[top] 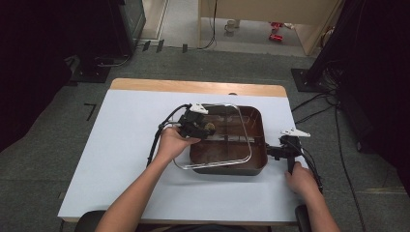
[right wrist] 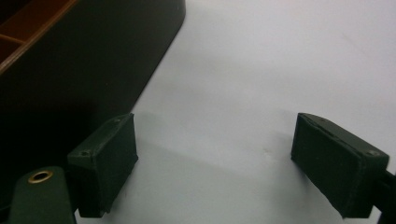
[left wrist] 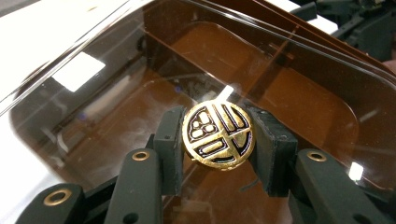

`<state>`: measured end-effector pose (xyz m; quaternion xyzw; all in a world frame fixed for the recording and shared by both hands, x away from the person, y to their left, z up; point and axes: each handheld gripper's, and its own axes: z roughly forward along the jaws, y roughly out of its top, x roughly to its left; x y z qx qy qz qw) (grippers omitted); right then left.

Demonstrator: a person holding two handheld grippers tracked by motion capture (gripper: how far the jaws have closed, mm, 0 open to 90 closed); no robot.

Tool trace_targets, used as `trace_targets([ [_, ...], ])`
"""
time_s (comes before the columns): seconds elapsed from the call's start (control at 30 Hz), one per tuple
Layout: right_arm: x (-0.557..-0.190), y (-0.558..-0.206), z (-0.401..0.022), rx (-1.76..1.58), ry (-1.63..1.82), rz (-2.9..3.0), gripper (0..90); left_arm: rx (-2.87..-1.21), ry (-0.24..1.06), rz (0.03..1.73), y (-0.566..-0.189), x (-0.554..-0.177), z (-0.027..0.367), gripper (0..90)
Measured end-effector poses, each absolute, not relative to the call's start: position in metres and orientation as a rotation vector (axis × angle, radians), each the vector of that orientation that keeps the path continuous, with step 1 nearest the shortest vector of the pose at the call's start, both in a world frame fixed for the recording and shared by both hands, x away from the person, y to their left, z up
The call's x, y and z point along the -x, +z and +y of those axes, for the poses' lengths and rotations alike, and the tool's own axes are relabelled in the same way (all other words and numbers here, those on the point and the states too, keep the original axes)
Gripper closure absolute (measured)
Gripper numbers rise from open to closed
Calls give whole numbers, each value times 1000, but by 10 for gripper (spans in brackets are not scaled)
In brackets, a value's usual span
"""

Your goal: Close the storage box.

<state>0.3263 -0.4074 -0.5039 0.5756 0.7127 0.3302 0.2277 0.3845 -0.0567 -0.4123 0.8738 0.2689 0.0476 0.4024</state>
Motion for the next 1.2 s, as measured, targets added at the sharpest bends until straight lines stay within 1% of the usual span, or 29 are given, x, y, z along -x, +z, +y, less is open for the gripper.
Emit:
trace_targets([
  [0.23, -326, -504, -407, -1586, 910, 1963, 140, -2219, 118, 646, -411, -383, -75, 595],
  [0.43, -326, -504, -407, -1589, 912, 1961, 140, -2234, 156, 604, -409, -381, -94, 595],
  [0.6, -326, -504, -407, -1587, 911, 1962, 140, -2245, 128, 589, -412, -383, -105, 595],
  [0.93, -326, -504, -408, -1586, 911, 1964, 140, -2281, 104, 545, -417, -388, -120, 595],
  [1.2, -326, -504, -408, -1586, 913, 1964, 139, -2278, 99, 522, -420, -394, -121, 594],
])
